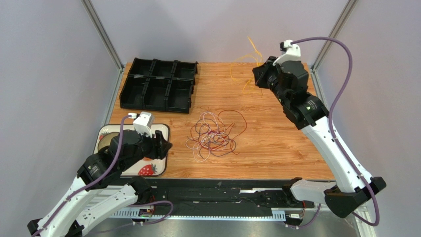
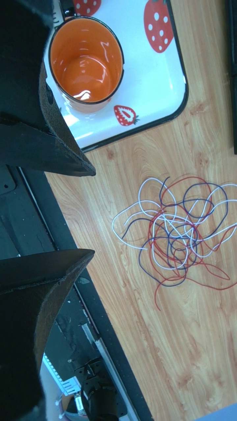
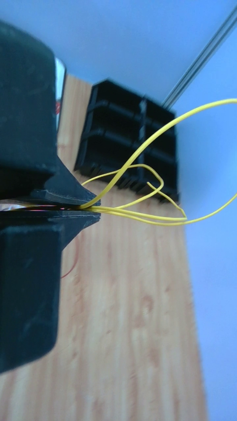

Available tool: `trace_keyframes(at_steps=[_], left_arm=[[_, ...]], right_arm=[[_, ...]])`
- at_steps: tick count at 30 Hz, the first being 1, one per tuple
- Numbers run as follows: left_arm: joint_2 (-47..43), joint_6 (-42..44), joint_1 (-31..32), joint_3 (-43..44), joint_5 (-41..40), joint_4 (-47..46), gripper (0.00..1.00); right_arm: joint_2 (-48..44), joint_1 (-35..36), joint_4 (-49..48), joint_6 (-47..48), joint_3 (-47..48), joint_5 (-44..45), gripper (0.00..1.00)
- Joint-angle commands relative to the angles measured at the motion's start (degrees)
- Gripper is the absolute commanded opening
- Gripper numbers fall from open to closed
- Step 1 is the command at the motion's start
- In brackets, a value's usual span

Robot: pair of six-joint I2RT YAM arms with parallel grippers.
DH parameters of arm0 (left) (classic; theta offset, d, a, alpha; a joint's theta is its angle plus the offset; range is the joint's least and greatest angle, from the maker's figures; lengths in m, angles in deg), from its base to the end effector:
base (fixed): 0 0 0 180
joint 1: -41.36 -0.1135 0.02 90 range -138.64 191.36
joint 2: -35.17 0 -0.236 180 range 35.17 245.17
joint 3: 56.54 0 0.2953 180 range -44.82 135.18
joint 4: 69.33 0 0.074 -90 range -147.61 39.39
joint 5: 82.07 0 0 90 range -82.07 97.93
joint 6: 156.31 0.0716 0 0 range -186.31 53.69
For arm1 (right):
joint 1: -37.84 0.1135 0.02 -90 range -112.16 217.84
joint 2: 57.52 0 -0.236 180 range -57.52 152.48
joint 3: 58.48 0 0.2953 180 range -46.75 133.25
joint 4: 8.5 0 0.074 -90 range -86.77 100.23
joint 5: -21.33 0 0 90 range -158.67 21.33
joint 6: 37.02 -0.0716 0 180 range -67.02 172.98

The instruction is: Untangle the cables

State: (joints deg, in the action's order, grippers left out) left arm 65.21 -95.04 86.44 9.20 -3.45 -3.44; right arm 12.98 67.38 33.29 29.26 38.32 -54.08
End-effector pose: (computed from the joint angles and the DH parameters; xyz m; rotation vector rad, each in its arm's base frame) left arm 0.1372 -0.1176 0.3315 0.1824 2.1301 -0.5671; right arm 0.3082 0.1539 0.4285 0.0857 1.8506 0.4176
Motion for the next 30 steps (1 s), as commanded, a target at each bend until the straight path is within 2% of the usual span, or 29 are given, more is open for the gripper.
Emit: trace_keyframes(at_steps=[1,9,22,25,30], left_arm=[[-0.3,0.9,-1.4,-0.2,-0.4,-1.4,0.64],[-0.8,1.6,-4.6,-0.4,1.4,-2.1,0.64],[-4.0,1.3,-9.0,-0.5,0.7,-2.1,0.63],[-5.3,1.4,-9.0,-0.6,0.8,-2.2,0.63],[-5.6,1.2,-9.0,-0.6,0.1,-2.1,0.62]], right_arm=[[-1.8,0.0,-16.9,2.9,0.4,-3.7,0.0],[5.3,0.6,-28.2,1.5,-0.5,-7.2,0.0],[34.4,7.9,-29.4,-3.3,20.6,-12.0,0.0],[41.7,8.8,-28.2,-6.1,26.8,-12.7,0.0],[53.8,9.1,-28.7,-15.8,35.1,-16.3,0.0]])
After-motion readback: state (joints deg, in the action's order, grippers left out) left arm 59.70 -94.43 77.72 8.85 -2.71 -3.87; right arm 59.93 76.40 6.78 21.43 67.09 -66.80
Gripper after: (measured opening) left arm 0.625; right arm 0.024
